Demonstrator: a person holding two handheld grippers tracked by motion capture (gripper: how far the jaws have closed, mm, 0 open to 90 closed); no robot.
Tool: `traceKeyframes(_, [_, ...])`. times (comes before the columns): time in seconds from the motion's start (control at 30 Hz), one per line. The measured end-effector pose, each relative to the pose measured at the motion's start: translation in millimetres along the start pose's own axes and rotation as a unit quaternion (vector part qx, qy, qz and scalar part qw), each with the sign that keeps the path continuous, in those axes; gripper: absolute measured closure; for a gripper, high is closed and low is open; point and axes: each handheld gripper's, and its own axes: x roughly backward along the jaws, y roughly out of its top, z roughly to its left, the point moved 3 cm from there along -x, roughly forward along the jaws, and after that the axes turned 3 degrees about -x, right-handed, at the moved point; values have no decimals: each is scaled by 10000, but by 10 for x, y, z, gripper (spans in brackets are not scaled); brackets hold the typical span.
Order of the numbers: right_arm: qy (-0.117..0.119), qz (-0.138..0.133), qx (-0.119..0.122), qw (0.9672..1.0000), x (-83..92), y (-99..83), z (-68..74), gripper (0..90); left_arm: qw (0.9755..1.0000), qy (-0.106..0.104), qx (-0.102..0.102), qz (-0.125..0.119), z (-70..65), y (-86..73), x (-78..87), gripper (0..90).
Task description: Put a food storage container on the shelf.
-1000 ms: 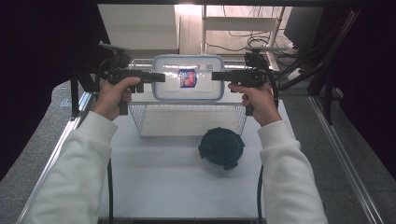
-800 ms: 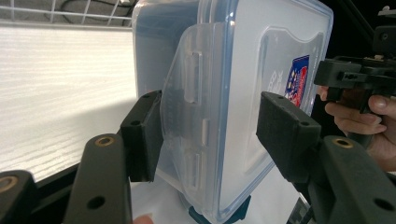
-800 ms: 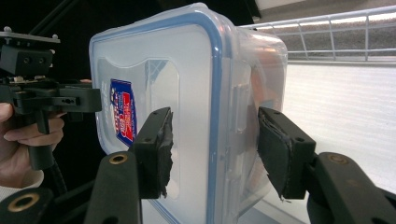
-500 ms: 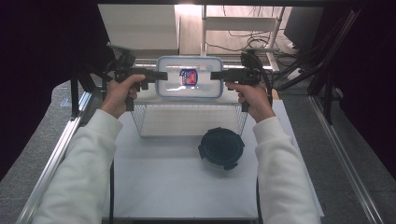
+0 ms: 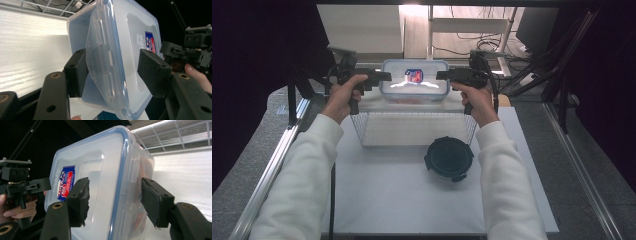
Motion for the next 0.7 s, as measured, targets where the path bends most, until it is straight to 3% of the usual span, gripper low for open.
traceKeyframes(0.3, [-67, -17, -495, 9988, -84, 16, -81, 387, 9993, -98, 346, -127, 118, 30, -89, 393])
traceKeyframes(0.57, [-43, -77, -536, 9985, -105, 12, -110, 381, 9994, 53, 191, -272, 93, 20, -136, 349])
traceKeyframes(0.63, [-63, -113, -522, 9986, -103, 5, -101, 362, 9993, 235, 78, -285, 66, 13, -143, 314])
traceKeyframes(0.7, [-103, -247, -484, 9985, -105, 2, -90, 251, 9962, 694, -102, -519, 22, 6, -123, 209])
